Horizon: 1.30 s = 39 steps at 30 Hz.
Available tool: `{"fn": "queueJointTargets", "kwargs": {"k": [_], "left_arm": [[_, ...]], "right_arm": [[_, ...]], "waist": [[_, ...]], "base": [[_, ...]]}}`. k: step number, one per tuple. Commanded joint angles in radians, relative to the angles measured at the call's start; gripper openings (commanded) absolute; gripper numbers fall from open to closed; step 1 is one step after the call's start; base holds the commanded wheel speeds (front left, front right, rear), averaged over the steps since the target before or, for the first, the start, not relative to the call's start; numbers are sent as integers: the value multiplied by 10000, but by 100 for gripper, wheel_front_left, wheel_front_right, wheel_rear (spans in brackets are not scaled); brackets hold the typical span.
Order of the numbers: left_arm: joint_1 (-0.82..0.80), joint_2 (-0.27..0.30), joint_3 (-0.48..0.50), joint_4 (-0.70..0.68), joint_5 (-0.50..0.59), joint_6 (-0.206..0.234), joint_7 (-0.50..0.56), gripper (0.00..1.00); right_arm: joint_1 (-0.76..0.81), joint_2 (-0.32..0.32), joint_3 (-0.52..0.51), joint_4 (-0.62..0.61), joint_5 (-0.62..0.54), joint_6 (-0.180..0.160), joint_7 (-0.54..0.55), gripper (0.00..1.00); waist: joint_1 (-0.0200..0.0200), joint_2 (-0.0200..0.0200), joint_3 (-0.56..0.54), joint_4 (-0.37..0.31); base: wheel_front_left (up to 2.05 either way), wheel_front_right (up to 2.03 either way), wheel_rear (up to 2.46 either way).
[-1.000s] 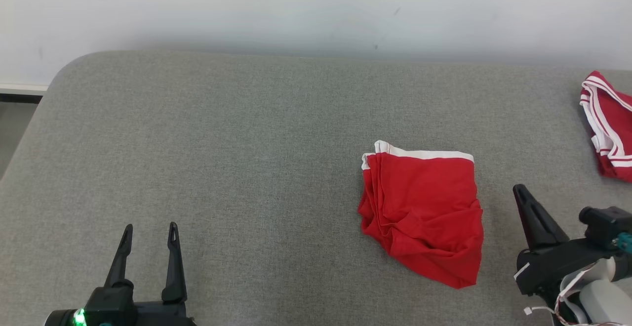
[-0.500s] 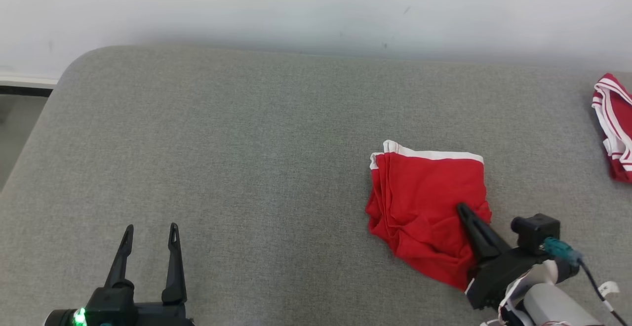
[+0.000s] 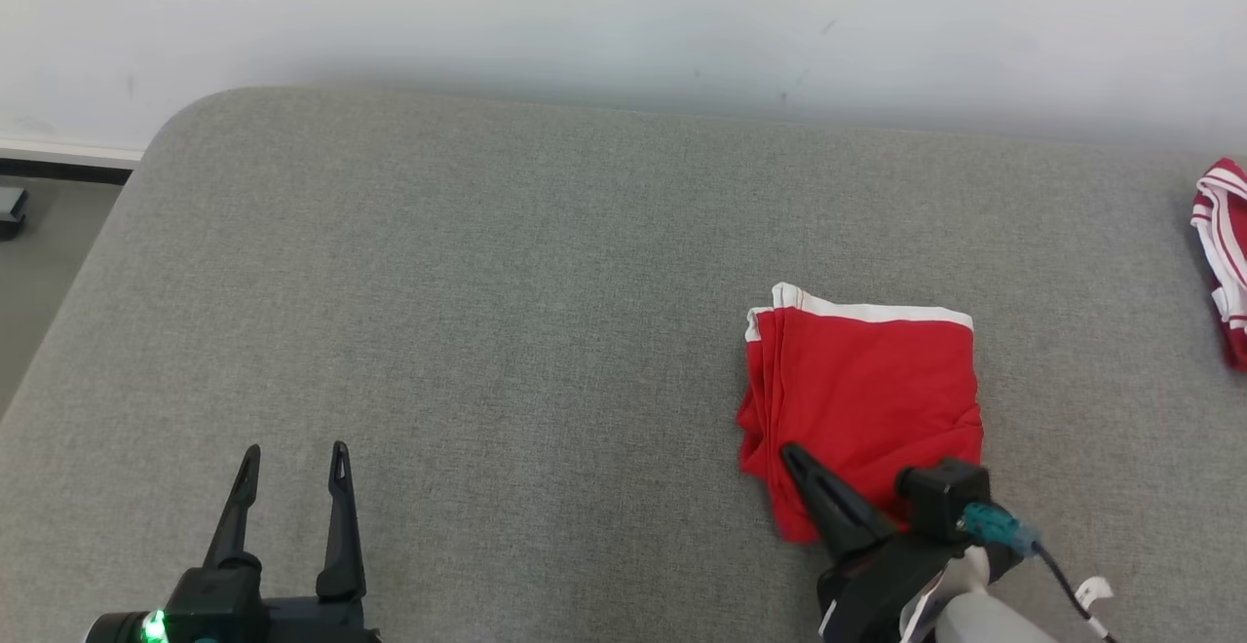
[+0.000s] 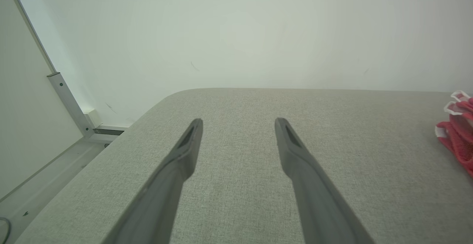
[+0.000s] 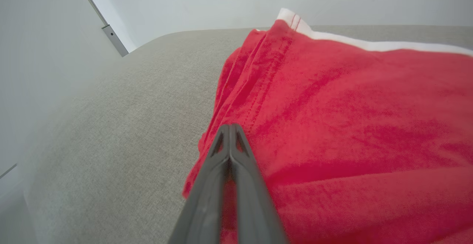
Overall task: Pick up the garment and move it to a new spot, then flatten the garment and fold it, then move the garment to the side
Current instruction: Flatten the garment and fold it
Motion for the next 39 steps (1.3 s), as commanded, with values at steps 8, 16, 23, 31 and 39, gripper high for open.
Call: {"fn": "queueJointTargets", "kwargs": {"k": [8, 16, 23, 31, 39], "left_arm": [[125, -9, 51, -16, -81, 88, -32, 100], [187, -2, 163, -104, 35, 108, -32, 100], [265, 17, 203, -152, 98, 58, -32, 100], [389, 43, 200, -186, 172, 26, -32, 100], [549, 102, 194, -155, 235, 8, -32, 100]], "right_arm": [[138, 443, -57, -207, -70, -29, -46, 0], [425, 425, -1569, -1488, -643, -29, -45, 0], [1215, 343, -3397, -2609, -1335, -29, -44, 0], [2697, 688, -5358, -3526, -1904, -29, -44, 0], [3903, 1189, -6197, -3987, -2213, -29, -46, 50]], "waist": [[0, 0, -25, -66], [0, 0, -194, -452], [0, 0, -302, -880], [0, 0, -485, -1505], [0, 0, -728, -1815]], "base": [[0, 0, 0], [0, 0, 0], [0, 0, 0], [0, 0, 0], [0, 0, 0]]}}
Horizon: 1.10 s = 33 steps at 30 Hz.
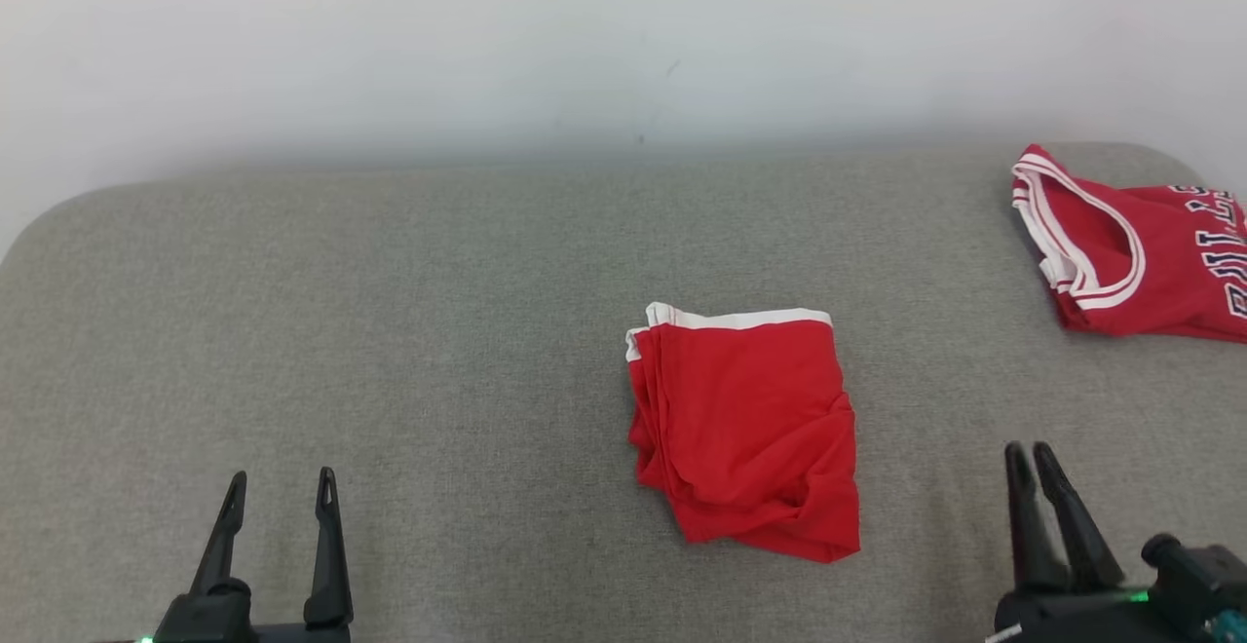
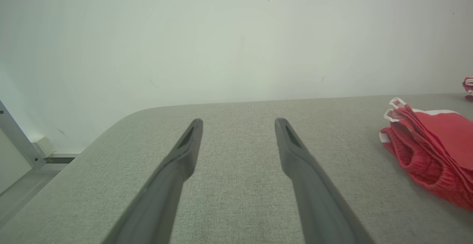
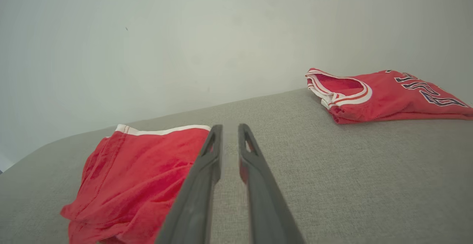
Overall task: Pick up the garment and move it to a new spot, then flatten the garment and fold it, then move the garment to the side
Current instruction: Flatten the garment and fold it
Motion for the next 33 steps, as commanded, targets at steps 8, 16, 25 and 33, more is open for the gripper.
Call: {"fn": "queueJointTargets", "kwargs": {"k": [8, 16, 25, 33], "left_arm": [[447, 121, 24, -92, 90, -68, -32, 100], [612, 133, -110, -112, 154, -147, -32, 100], [789, 121, -175, -202, 191, -97, -32, 100], [861, 151, -208, -251, 252, -12, -32, 100]], "right_arm": [[664, 372, -239, -327, -687, -29, -44, 100], [434, 544, -233, -212, -895, -30, -44, 100], [107, 625, -96, 164, -1132, -30, -44, 100], [5, 639, 39, 330, -1302, -30, -44, 100]], "waist": [[1, 0, -322, -226], [1, 0, -451, -94], [1, 0, -454, 55], [1, 0, -427, 84]], "base": [[0, 0, 0], [0, 0, 0], [0, 0, 0], [0, 0, 0]]}}
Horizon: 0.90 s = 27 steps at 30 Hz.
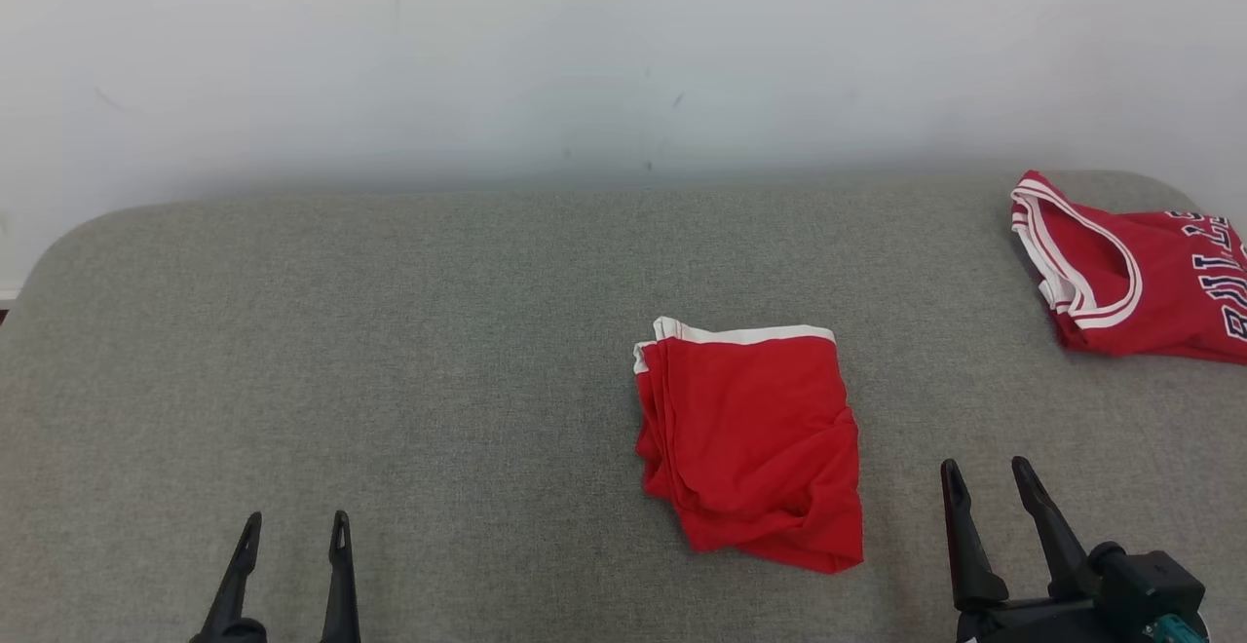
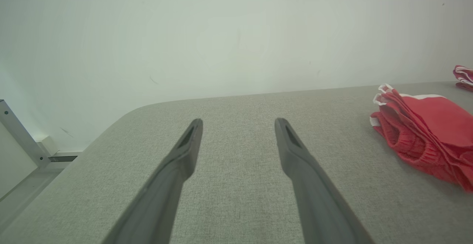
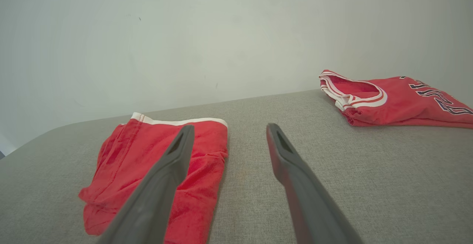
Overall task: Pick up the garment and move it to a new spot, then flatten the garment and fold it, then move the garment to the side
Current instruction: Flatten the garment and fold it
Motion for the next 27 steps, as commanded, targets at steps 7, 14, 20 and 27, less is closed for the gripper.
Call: {"fn": "queueJointTargets", "kwargs": {"k": [7, 14, 20, 27], "left_arm": [[135, 87, -70, -84, 123, 40, -32, 100], [121, 162, -214, -95, 113, -36, -32, 100], [162, 228, -256, -146, 63, -79, -32, 100], [175, 304, -324, -203, 121, -44, -32, 100]], "right_arm": [[-151, -35, 14, 88, -177, -30, -46, 100], [-197, -42, -3, 105, -219, -30, -46, 100], [-202, -33, 1, 107, -250, -30, -46, 100], [-214, -32, -47, 143, -269, -30, -46, 100]], "waist": [[-1, 0, 31, -13], [-1, 0, 56, 35], [-1, 0, 79, 67], [-1, 0, 87, 103]], "base": [[0, 0, 0], [0, 0, 0], [0, 0, 0], [0, 0, 0]]}}
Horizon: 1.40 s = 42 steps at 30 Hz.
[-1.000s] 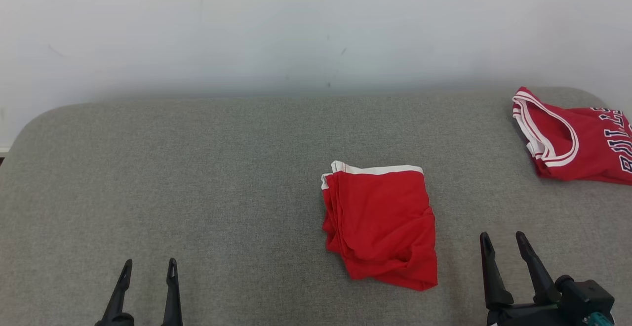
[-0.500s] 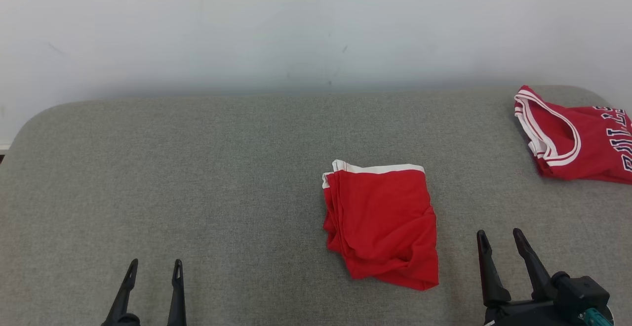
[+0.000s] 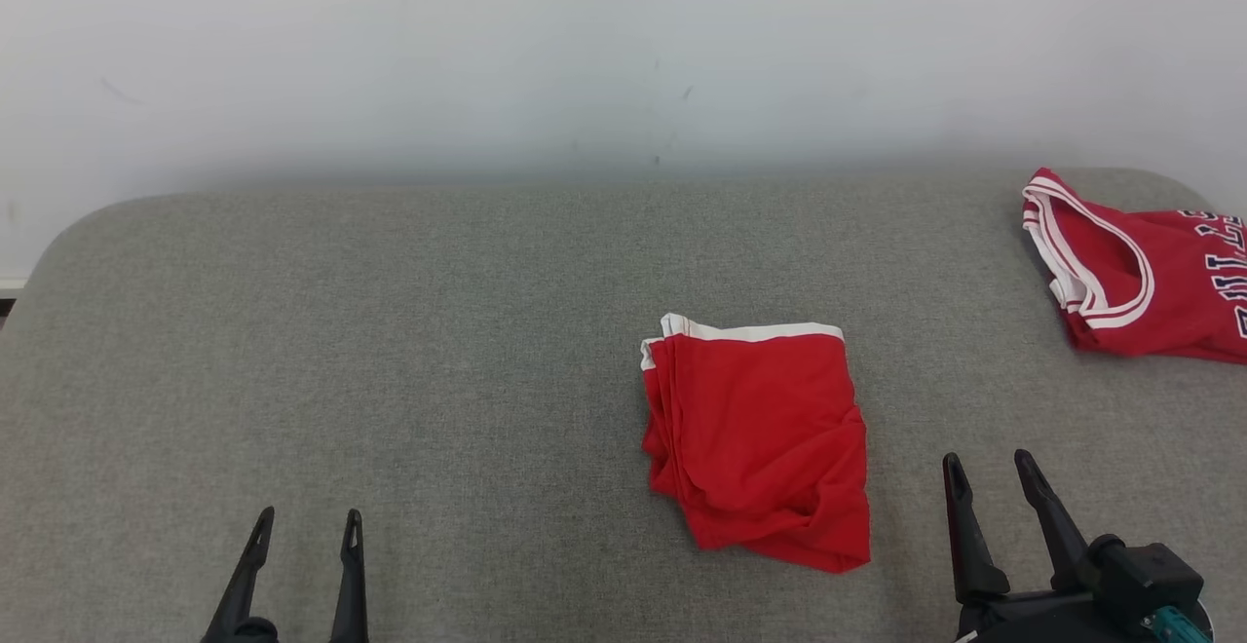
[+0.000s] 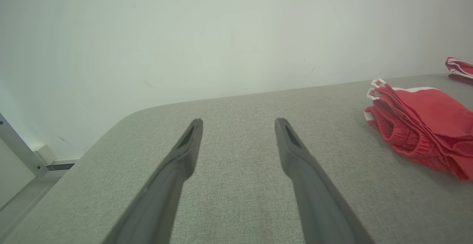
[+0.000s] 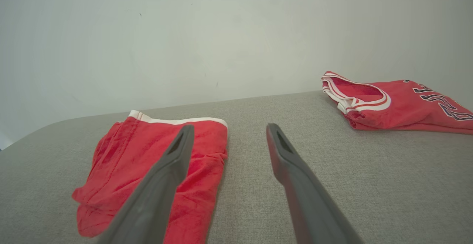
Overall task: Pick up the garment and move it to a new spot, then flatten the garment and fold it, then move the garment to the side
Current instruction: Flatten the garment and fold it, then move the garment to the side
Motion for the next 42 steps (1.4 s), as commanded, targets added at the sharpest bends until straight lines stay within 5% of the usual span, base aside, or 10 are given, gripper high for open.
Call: {"fn": "queueJointTargets", "kwargs": {"k": [1, 34, 42], "left_arm": [[142, 49, -7, -44, 40, 15, -32, 100], [102, 169, -173, -16, -81, 235, -32, 100], [-181, 200, -265, 9, -59, 221, -32, 100]], "right_arm": [[-50, -17, -3, 22, -26, -30, -44, 100], [-460, -111, 274, 199, 42, -30, -44, 100], [-2182, -374, 1073, 1930, 236, -30, 394, 100]], "waist": [[0, 0, -2, 4], [0, 0, -2, 85], [0, 0, 188, 293]], "base": [[0, 0, 0], [0, 0, 0], [0, 0, 0]]}}
